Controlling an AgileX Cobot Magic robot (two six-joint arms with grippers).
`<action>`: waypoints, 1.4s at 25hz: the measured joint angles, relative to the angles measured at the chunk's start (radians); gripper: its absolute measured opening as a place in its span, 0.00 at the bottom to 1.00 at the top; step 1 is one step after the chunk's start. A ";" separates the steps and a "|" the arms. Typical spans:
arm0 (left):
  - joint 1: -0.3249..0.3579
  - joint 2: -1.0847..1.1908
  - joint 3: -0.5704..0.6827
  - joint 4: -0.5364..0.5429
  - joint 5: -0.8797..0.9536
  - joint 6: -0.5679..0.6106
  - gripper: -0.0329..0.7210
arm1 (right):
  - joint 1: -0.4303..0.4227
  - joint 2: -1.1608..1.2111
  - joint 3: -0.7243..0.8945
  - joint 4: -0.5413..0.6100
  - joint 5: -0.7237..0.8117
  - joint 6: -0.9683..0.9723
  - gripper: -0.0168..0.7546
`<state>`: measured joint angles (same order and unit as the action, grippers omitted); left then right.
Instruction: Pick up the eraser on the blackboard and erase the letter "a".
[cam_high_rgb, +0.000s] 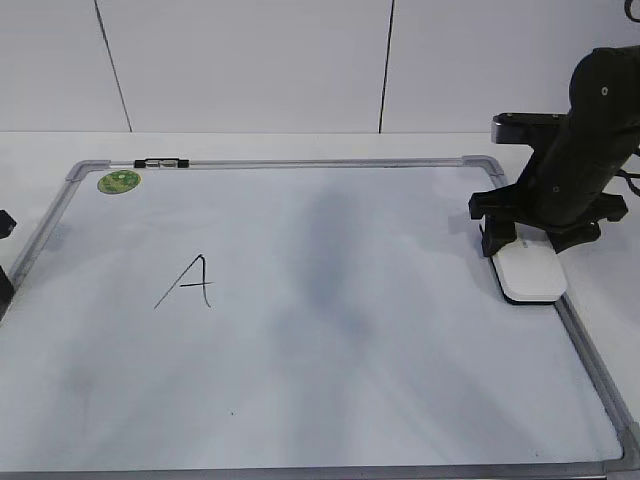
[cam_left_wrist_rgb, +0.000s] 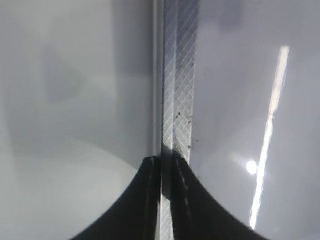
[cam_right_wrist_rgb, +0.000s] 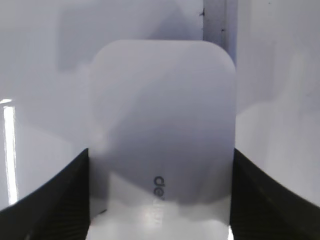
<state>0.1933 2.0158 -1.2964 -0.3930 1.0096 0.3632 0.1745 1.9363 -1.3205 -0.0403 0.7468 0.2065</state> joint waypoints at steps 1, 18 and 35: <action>0.000 0.000 0.000 0.000 0.000 0.000 0.07 | 0.000 0.002 0.000 0.000 0.000 0.000 0.73; 0.000 0.000 0.000 0.000 0.000 0.000 0.09 | 0.000 -0.009 0.000 0.000 -0.008 0.000 0.88; 0.000 -0.074 -0.254 0.056 0.189 -0.077 0.49 | 0.000 -0.138 0.000 0.000 0.098 -0.036 0.86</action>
<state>0.1933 1.9417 -1.5508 -0.3369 1.1986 0.2865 0.1745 1.7982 -1.3205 -0.0403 0.8445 0.1707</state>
